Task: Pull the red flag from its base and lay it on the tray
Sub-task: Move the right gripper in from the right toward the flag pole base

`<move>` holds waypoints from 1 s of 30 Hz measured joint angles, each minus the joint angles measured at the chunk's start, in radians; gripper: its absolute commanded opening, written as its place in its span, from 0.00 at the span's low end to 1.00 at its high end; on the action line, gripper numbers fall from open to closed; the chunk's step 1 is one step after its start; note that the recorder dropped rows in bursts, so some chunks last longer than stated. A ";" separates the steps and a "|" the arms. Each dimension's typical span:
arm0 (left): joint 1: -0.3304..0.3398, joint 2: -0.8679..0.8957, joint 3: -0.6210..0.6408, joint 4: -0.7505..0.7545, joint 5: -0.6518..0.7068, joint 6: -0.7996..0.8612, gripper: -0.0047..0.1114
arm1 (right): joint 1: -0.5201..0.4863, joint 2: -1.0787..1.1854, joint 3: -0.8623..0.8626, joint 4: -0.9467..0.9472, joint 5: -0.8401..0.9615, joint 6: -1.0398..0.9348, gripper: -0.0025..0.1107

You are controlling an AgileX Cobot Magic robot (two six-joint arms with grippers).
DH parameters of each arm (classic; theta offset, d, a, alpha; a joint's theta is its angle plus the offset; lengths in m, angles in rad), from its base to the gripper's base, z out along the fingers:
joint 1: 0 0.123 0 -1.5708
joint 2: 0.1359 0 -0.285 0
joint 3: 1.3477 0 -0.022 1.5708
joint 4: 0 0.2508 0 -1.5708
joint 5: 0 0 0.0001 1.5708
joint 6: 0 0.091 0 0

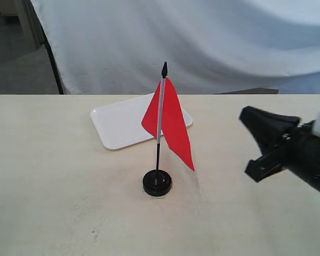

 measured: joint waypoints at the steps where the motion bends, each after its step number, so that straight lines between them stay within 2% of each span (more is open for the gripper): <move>1: 0.000 0.000 0.000 0.000 0.000 0.000 0.04 | 0.000 0.088 -0.054 -0.075 -0.002 -0.004 0.02; 5: 0.000 0.000 0.000 0.000 0.000 0.000 0.04 | 0.000 0.381 -0.298 -0.423 -0.004 0.047 0.02; 9: 0.000 0.000 0.000 0.000 0.000 0.000 0.04 | -0.002 0.601 -0.516 -0.735 -0.004 0.256 0.02; 15: 0.000 0.000 0.000 0.000 0.000 0.000 0.04 | 0.038 0.667 -0.564 -0.768 -0.006 0.285 0.04; 16: 0.000 0.000 0.000 0.000 0.000 0.000 0.04 | 0.039 0.667 -0.564 -0.764 -0.006 0.285 0.10; 18: 0.000 0.000 0.000 0.000 0.000 0.000 0.04 | 0.042 0.667 -0.564 -0.756 -0.008 0.285 0.29; 19: 0.000 0.000 0.000 0.000 0.000 0.000 0.04 | 0.042 0.667 -0.564 -0.753 -0.008 0.285 0.36; 21: 0.000 0.000 0.000 0.000 0.000 0.000 0.04 | 0.042 0.667 -0.564 -0.742 -0.008 0.285 0.68; 22: 0.000 0.000 0.000 0.000 0.000 0.000 0.04 | 0.042 0.667 -0.564 -0.734 -0.008 0.285 0.75; 30: 0.000 0.000 0.000 0.000 0.000 0.000 0.04 | 0.067 0.667 -0.564 -0.657 -0.008 0.254 0.68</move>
